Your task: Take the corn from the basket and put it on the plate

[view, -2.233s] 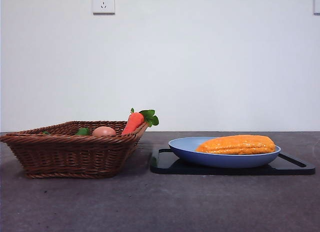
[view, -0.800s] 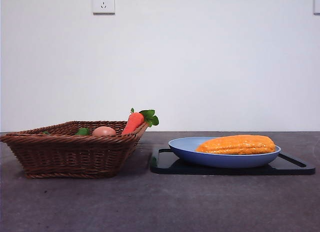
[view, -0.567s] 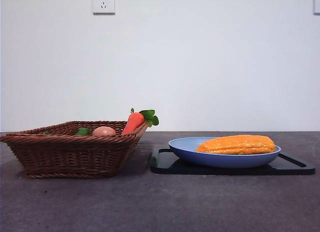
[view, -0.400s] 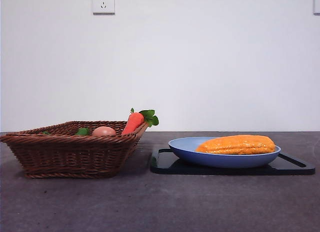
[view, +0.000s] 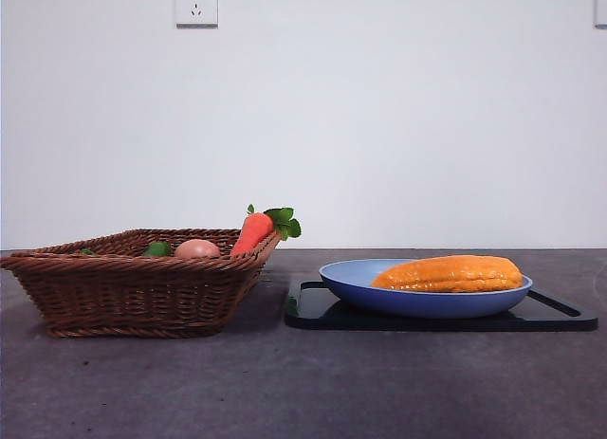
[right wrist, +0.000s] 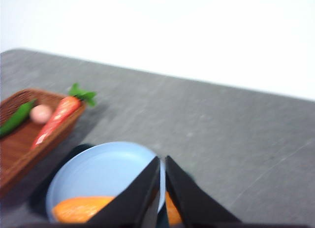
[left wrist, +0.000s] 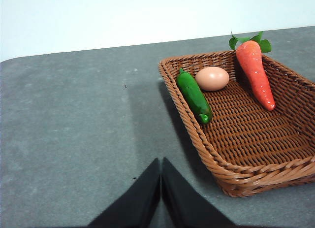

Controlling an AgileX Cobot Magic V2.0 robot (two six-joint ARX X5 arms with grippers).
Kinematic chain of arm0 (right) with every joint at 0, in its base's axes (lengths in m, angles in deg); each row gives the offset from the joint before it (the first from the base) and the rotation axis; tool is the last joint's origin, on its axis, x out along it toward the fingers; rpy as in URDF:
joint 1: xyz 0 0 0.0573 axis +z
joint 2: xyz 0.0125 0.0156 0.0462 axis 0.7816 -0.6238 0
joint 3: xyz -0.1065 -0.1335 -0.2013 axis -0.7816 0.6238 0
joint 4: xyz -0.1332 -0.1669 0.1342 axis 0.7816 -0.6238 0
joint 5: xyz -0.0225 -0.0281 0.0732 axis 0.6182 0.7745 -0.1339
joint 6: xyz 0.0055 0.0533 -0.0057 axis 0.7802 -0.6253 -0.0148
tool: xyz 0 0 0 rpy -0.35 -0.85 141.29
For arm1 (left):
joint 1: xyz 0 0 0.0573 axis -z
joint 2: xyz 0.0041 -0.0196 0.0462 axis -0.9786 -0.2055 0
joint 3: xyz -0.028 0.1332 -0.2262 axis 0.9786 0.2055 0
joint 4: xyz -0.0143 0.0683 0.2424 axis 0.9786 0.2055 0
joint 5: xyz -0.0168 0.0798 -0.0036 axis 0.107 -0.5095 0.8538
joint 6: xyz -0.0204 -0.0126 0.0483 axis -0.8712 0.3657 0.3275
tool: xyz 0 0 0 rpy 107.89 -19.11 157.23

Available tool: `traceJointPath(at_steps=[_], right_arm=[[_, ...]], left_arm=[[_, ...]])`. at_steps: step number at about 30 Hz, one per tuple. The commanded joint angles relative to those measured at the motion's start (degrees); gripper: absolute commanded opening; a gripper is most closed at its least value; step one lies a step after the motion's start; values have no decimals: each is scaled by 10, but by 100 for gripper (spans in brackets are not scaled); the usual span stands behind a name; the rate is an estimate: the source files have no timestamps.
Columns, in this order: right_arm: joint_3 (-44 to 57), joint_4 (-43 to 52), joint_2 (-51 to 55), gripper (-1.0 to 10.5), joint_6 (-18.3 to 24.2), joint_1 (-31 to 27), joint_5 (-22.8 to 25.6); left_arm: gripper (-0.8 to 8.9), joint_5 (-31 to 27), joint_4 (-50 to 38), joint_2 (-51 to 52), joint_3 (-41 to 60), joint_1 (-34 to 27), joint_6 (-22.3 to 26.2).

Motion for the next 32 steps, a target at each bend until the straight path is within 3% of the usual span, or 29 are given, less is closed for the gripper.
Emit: traceJointPath(at_steps=[1, 6, 13, 32], right_arm=[[76, 78, 47, 2, 3, -11, 5], [195, 162, 132, 2, 3, -10, 29], [296, 196, 211, 2, 2, -6, 42], [383, 162, 281, 2, -5, -6, 46]], left_arm=[[6, -1, 8, 1, 14, -1, -3], [6, -1, 8, 1, 14, -1, -3], [6, -1, 8, 1, 14, -1, -3], [6, -1, 8, 1, 14, -1, -3]])
